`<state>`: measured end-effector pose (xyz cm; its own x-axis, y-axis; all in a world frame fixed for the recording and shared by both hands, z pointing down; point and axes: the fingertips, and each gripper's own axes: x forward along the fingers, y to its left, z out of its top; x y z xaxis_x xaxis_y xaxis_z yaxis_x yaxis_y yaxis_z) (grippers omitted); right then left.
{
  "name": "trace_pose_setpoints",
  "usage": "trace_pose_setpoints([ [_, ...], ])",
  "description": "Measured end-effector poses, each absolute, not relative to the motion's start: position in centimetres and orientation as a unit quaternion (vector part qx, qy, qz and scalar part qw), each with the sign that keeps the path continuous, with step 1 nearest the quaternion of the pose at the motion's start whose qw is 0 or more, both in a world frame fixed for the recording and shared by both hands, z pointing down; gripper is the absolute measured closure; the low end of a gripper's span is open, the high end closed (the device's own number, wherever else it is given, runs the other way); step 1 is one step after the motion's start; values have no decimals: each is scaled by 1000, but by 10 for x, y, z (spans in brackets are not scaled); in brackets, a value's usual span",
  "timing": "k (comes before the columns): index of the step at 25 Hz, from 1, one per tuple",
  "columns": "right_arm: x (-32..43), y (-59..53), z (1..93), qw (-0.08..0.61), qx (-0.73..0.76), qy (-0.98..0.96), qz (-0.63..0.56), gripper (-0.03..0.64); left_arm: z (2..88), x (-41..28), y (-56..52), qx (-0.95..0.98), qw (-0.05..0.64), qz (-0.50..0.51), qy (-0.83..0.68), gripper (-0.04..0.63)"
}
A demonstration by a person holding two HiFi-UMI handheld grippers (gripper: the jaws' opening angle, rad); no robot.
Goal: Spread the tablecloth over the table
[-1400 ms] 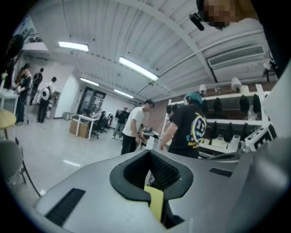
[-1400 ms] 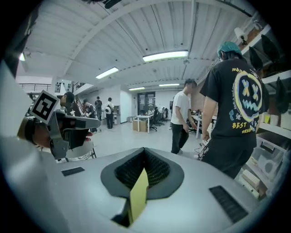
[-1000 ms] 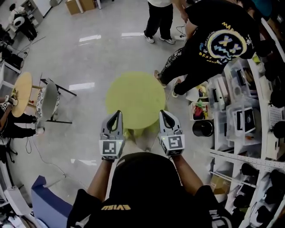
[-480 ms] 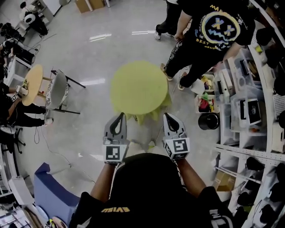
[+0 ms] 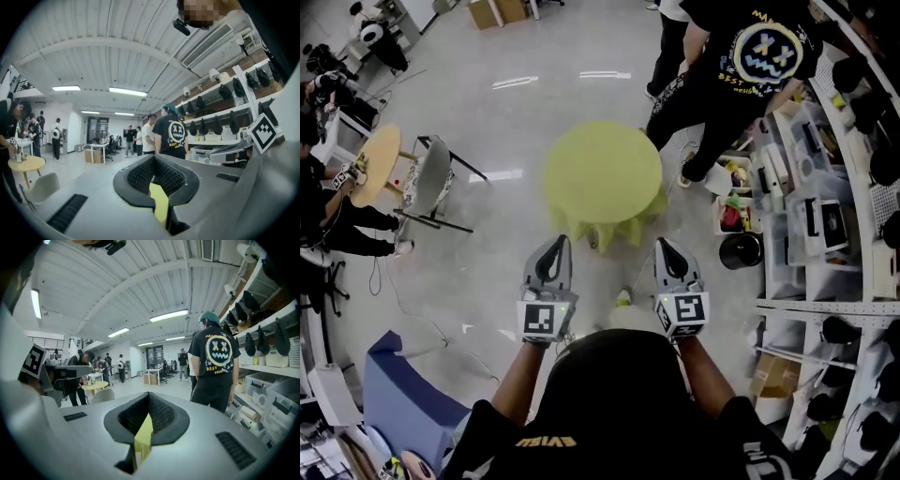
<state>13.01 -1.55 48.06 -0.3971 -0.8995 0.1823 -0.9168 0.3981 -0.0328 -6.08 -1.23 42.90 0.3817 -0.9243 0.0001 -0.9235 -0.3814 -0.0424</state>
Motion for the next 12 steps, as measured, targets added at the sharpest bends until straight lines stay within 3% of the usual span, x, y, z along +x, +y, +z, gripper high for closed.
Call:
trace_pose_setpoints([
  [12,71,108,466,68,554,-830,13,617,441,-113,106,-827,3,13,563,578],
])
